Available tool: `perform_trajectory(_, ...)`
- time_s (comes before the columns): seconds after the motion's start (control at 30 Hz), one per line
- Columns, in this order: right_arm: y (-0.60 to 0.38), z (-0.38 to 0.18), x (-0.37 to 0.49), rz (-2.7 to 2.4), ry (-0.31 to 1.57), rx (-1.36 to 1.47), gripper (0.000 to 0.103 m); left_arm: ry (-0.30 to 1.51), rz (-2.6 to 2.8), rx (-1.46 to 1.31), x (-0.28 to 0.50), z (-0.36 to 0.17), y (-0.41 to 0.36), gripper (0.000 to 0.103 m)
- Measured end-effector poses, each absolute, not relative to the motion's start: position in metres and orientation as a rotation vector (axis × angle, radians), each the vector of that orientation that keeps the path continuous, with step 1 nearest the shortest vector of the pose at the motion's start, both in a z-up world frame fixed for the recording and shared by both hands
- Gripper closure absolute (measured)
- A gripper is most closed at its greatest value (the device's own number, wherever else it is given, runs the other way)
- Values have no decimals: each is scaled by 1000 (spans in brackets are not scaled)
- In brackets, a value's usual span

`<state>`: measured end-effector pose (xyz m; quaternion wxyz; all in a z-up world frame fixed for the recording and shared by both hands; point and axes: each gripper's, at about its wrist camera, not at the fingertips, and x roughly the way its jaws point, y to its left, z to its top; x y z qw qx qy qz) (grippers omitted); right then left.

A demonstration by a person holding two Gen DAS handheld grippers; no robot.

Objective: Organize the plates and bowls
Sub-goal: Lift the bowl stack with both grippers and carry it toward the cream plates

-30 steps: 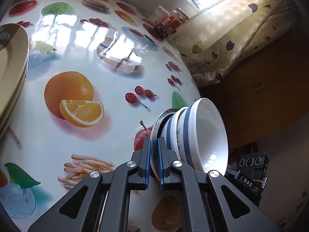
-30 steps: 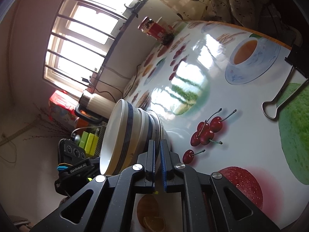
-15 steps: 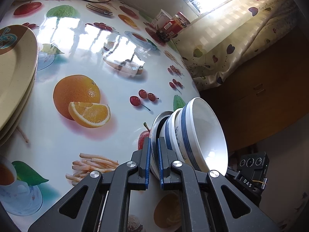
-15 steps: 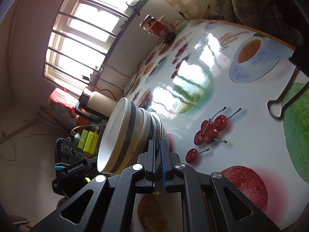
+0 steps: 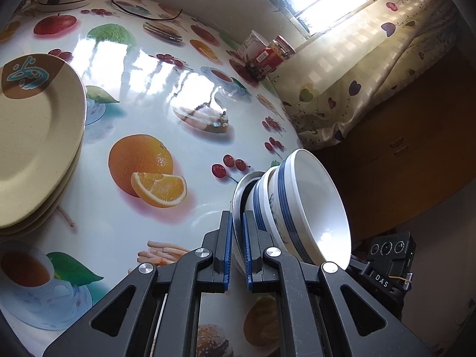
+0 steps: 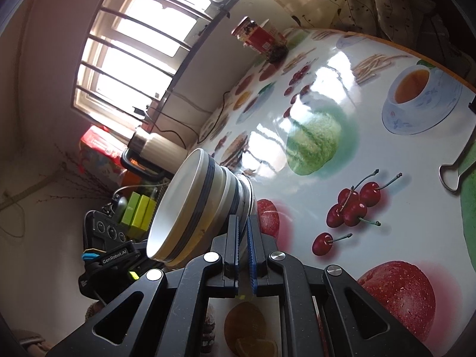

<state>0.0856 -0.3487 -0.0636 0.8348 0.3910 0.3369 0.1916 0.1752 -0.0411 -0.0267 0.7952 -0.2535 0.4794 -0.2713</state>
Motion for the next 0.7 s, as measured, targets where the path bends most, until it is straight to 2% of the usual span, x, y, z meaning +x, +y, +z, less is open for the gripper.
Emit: perform_trajectory(0.7, -306, -47, 120, 510, 738, 755, 95, 963, -504, -575, 175, -12, 6, 97)
